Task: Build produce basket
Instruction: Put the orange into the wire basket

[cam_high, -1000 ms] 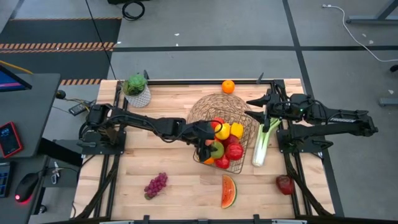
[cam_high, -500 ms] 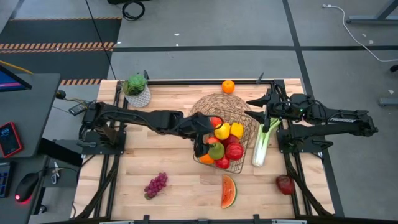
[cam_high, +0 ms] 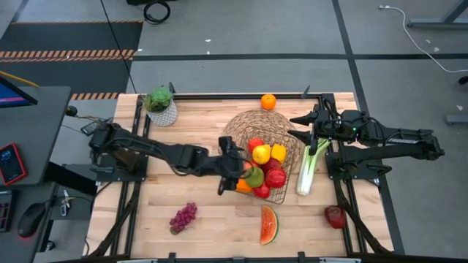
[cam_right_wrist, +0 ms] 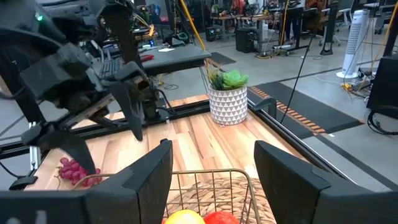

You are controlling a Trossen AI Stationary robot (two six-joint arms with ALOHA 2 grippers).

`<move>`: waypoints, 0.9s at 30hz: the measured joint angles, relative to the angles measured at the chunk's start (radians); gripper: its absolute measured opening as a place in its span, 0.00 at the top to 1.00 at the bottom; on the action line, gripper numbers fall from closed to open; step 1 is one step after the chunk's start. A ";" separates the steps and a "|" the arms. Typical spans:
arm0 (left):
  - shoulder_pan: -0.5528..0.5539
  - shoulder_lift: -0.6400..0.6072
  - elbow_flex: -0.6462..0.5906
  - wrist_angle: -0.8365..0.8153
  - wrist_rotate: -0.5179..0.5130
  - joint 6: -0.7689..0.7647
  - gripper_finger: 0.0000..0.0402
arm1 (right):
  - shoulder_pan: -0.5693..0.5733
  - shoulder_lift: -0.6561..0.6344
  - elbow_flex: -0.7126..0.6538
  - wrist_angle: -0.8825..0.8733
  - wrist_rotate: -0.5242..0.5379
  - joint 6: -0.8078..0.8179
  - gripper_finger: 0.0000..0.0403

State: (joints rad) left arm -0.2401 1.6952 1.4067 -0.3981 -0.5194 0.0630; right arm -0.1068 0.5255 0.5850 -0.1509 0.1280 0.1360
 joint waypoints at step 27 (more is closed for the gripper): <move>0.000 -0.550 -0.818 1.119 0.092 0.027 0.21 | 0.003 0.046 0.001 0.308 -0.120 0.106 0.43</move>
State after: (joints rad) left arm -0.2398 1.1449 0.5890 0.7213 -0.4275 0.0902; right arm -0.1035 0.5712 0.5859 0.1573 0.0077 0.2424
